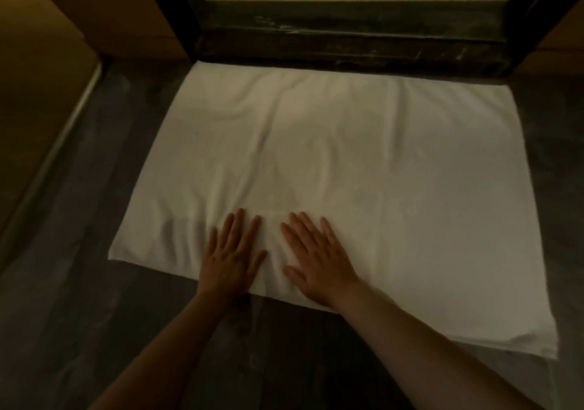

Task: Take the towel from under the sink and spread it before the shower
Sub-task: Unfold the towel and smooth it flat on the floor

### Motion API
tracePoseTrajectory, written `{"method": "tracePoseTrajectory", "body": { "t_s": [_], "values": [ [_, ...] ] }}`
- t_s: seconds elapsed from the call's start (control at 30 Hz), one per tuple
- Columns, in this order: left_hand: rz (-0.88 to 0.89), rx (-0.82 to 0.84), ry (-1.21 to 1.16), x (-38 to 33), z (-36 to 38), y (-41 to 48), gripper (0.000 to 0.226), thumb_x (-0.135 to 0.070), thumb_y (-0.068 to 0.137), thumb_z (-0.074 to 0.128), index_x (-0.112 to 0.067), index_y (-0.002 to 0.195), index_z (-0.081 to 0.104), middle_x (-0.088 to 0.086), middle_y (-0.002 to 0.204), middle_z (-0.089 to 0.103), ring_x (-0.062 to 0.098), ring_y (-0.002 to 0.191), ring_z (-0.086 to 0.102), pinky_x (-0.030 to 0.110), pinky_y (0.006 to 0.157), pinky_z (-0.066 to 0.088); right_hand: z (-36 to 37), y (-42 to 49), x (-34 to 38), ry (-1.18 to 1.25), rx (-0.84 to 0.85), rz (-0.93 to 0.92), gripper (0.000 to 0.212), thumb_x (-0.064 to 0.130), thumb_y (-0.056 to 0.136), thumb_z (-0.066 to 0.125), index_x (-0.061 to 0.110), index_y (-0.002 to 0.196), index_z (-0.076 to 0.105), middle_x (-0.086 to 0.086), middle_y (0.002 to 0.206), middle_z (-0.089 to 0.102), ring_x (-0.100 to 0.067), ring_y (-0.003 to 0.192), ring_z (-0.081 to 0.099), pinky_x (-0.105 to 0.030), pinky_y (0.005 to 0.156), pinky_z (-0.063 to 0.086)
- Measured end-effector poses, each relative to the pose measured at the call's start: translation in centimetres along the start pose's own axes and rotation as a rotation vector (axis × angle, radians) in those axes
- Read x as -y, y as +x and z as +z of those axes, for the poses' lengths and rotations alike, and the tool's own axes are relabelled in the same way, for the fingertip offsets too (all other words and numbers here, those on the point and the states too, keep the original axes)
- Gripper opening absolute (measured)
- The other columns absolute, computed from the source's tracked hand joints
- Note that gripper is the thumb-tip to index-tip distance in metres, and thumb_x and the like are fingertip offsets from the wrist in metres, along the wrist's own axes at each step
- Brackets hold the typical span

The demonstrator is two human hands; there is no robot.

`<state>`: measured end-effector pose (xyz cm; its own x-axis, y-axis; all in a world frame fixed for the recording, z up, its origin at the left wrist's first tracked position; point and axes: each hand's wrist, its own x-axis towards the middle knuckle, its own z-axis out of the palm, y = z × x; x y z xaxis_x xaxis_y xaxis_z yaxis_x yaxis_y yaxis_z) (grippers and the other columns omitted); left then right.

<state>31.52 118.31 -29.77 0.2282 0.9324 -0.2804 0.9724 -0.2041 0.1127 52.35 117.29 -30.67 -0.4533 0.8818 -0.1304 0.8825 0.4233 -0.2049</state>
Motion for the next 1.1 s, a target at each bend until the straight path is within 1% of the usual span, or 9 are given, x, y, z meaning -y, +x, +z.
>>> {"method": "tracePoseTrajectory", "body": {
  "t_s": [0.07,0.2,0.33,0.47,0.67,0.8,0.93,1.0,1.1],
  "values": [
    [-0.012,-0.026,-0.046,0.1,0.1,-0.5,0.076,-0.070,0.084,-0.003,-0.030,0.148,-0.003,-0.001,0.156,-0.008,0.019,0.145,-0.007,0.040,0.116,0.000,0.0,-0.4,0.3,-0.025,0.013,-0.072,0.073,0.053,0.088,0.039,0.016,0.149,0.026,-0.008,0.156,0.022,-0.026,0.144,0.017,-0.055,0.113,0.010],
    [-0.012,-0.093,-0.160,0.5,-0.7,-0.1,0.069,-0.061,0.088,0.015,-0.028,0.149,0.009,0.000,0.157,0.007,0.020,0.145,0.006,0.039,0.116,0.004,-0.5,1.0,-0.5,0.032,0.033,-0.250,0.067,0.047,0.090,0.038,0.018,0.149,0.024,-0.005,0.157,0.022,-0.022,0.145,0.015,-0.050,0.115,0.001],
    [-0.122,-0.187,-0.209,3.1,-1.7,1.5,0.061,-0.053,0.097,0.018,-0.023,0.150,0.012,0.003,0.158,0.010,0.017,0.145,0.005,0.036,0.117,0.001,-1.5,3.9,-2.3,0.152,-0.153,0.056,0.059,0.035,0.094,0.046,0.013,0.147,0.031,-0.009,0.155,0.027,-0.025,0.144,0.019,-0.048,0.117,0.014],
    [-0.265,-0.105,-0.201,7.7,-1.7,2.5,0.062,-0.049,0.098,0.020,-0.024,0.151,0.002,0.002,0.159,-0.002,0.016,0.145,-0.003,0.034,0.117,-0.003,-1.7,6.8,-2.4,0.145,-0.171,0.209,0.064,0.039,0.094,0.042,0.012,0.149,0.023,-0.010,0.157,0.019,-0.023,0.146,0.012,-0.045,0.117,0.006],
    [-0.324,-0.171,-0.158,11.5,-0.6,0.1,0.058,-0.048,0.099,0.021,-0.028,0.151,0.001,0.003,0.159,-0.002,0.016,0.145,-0.004,0.036,0.118,-0.002,0.4,9.5,7.5,0.120,-0.056,0.045,0.072,0.044,0.091,0.040,0.013,0.151,0.014,-0.010,0.159,0.010,-0.024,0.147,0.003,-0.047,0.116,-0.004],
    [-0.407,-0.165,-0.152,14.2,-0.3,-1.1,0.060,-0.053,0.096,0.014,-0.032,0.150,0.000,0.004,0.159,-0.004,0.016,0.145,-0.006,0.036,0.118,-0.001,2.1,9.5,14.3,0.042,-0.006,-0.032,0.074,0.047,0.091,0.040,0.011,0.151,0.015,-0.012,0.158,0.013,-0.028,0.146,0.008,-0.054,0.114,0.000],
    [-0.461,-0.196,-0.129,16.4,-0.3,-2.0,0.059,-0.050,0.097,0.019,-0.030,0.151,0.005,0.007,0.159,0.002,0.019,0.145,0.000,0.035,0.117,-0.001,2.8,10.1,17.2,-0.027,0.067,-0.194,0.079,0.049,0.092,0.037,0.010,0.150,-0.001,-0.013,0.159,-0.001,-0.028,0.146,-0.005,-0.051,0.111,-0.014],
    [-0.461,-0.200,-0.126,17.2,-0.5,-2.2,0.057,-0.047,0.099,0.024,-0.028,0.151,0.009,0.008,0.159,0.006,0.020,0.146,0.003,0.036,0.117,0.000,2.6,11.0,17.4,0.065,0.055,-0.215,0.074,0.047,0.093,0.036,0.011,0.151,0.004,-0.010,0.160,0.002,-0.024,0.147,-0.003,-0.046,0.112,-0.016],
    [-0.438,-0.241,-0.119,17.6,-1.2,-1.8,0.059,-0.047,0.098,0.019,-0.020,0.150,0.015,0.006,0.158,0.009,0.016,0.145,0.003,0.034,0.116,-0.001,1.8,13.1,16.9,0.150,-0.014,-0.176,0.066,0.040,0.095,0.036,0.012,0.150,0.014,-0.008,0.159,0.012,-0.021,0.147,0.003,-0.043,0.116,-0.005]
  ]
}}
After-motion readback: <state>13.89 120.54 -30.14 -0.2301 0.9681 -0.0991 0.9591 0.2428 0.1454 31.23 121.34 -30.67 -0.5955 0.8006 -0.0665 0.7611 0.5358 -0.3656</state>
